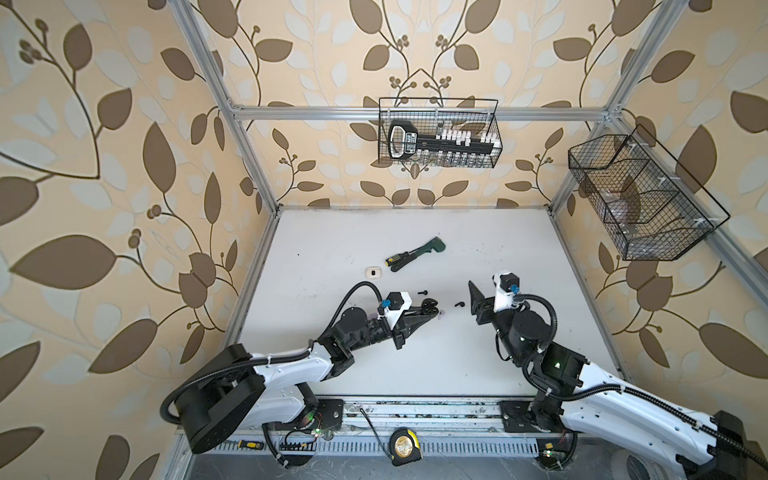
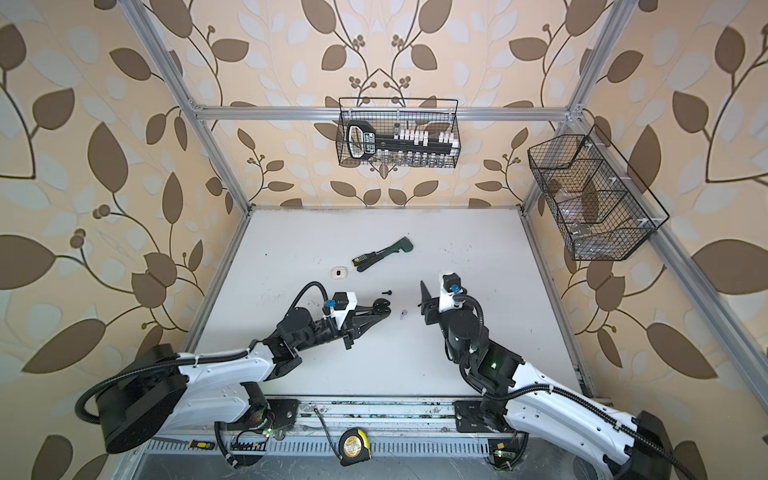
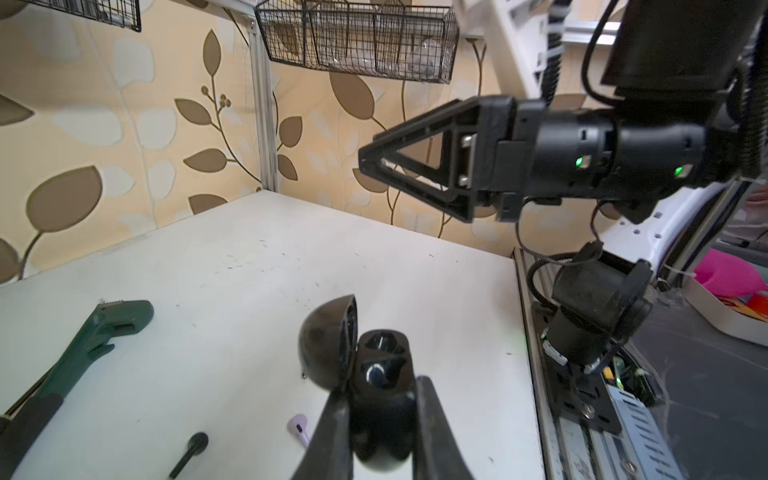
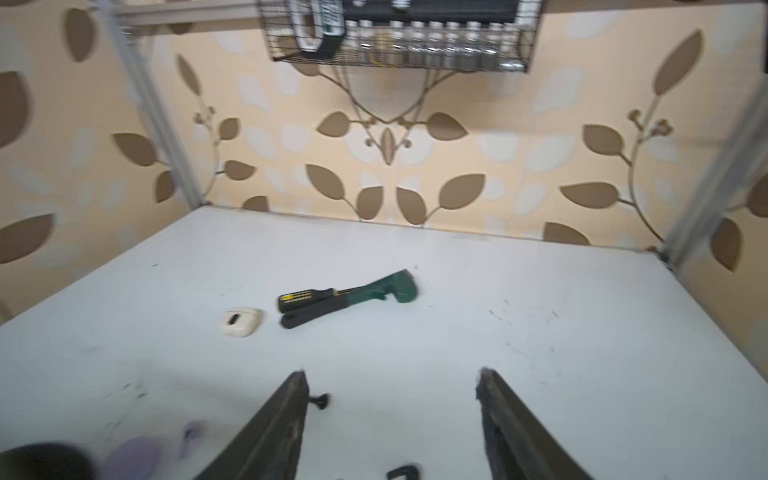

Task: Insert the wireless bluetooth earbuds into the charging case
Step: 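Hold the black case in the left gripper while the right gripper moves to the earbuds, then lower the open right gripper over a black earbud on the table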

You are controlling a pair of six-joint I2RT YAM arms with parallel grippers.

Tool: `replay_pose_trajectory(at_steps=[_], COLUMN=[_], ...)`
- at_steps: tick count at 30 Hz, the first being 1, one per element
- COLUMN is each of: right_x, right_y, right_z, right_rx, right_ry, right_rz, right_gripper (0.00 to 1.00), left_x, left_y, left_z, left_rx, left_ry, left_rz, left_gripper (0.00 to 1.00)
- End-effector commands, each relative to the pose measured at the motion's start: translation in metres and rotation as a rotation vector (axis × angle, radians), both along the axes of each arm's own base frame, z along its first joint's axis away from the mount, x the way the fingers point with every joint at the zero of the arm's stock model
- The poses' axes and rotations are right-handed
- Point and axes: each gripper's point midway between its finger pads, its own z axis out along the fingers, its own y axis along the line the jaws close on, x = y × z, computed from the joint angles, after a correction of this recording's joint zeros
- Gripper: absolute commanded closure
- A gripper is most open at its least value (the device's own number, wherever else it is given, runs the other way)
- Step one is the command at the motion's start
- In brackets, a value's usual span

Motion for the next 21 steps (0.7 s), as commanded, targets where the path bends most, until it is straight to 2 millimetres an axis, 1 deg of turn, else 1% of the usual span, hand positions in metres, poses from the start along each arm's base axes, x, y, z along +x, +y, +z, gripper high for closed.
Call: replay_pose_trajectory(at_steps=[1, 2, 3, 5, 7, 13, 16, 21], right_x=[0.018, 0.024, 0.030, 0.039, 0.046, 0.060, 0.064, 0.065], right_y=[-0.022, -0.026, -0.029, -0.036, -0.037, -0.019, -0.012, -0.001], right_z=[-0.032, -0.042, -0.051, -0.072, -0.092, -0.142, -0.161, -0.179], right_rx=[0.188, 0.206, 0.222, 0.243, 0.247, 0.193, 0.174, 0.113], right_ry=[0.193, 0.255, 0.306, 0.416, 0.517, 0.743, 0.814, 0.868], right_rz=[-0.076, -0.073, -0.081, -0.099, -0.113, -0.084, -0.077, -0.076], right_gripper=[0.34, 0.35, 0.35, 0.34, 0.34, 0.35, 0.38, 0.38], left_x=[0.003, 0.008, 0.011, 0.003, 0.004, 0.002, 0.004, 0.000], left_y=[0.006, 0.010, 0.009, 0.005, 0.005, 0.008, 0.005, 0.003], left_z=[0.032, 0.025, 0.022, 0.019, 0.020, 0.022, 0.020, 0.022], left_rx=[-0.149, -0.150, -0.146, -0.130, -0.128, -0.119, -0.107, -0.110], left_ry=[-0.126, -0.115, -0.084, -0.116, -0.125, -0.156, -0.148, -0.157], left_rz=[-0.006, 0.028, 0.033, -0.014, -0.007, -0.005, -0.009, -0.033], left_gripper=[1.00, 1.00, 1.00, 1.00, 1.00, 1.00, 1.00, 1.00])
